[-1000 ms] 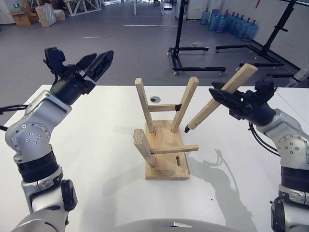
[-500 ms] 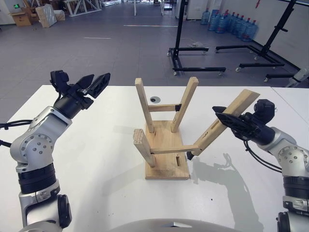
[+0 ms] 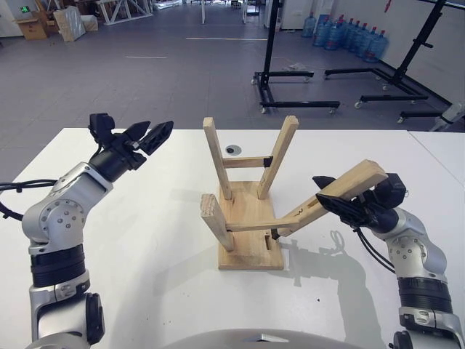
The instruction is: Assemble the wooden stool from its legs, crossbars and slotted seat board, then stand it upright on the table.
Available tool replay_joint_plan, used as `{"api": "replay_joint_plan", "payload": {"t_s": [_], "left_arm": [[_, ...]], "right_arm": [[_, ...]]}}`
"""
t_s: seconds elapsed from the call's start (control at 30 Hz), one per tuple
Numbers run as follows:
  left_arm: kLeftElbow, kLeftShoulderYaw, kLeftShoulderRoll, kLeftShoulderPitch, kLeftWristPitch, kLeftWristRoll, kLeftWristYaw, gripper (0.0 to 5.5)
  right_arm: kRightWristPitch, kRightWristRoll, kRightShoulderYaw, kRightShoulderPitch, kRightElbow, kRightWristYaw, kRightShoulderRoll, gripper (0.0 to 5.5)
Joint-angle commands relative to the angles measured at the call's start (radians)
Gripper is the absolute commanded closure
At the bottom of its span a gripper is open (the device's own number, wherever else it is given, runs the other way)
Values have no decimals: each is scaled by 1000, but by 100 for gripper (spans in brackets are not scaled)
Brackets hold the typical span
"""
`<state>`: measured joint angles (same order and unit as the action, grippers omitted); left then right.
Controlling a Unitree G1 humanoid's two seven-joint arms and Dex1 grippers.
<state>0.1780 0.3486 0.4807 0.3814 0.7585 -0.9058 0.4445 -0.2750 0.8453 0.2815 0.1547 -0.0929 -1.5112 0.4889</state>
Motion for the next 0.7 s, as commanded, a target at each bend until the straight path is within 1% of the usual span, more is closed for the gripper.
{"api": "replay_joint_plan", "payload": {"t_s": [0.03,0.23,0.5,0.7], "left_arm": [[4,-14,11,10,8,14,0,52],[6,-13,6,5,11,16,-2,52],[11,-18,-5,2,12,13,-5,52],[16,-22,-10,-8,11,14,-4,52]], "right_arm": [[4,-4,-18,-13,30,-8,-5,345],[29,-23,-39,-57,45,0,-26,345],[73,-54,-50,-29,13,8,-29,345],[77,-64,-73,-45,25,-2,-26,345]]}}
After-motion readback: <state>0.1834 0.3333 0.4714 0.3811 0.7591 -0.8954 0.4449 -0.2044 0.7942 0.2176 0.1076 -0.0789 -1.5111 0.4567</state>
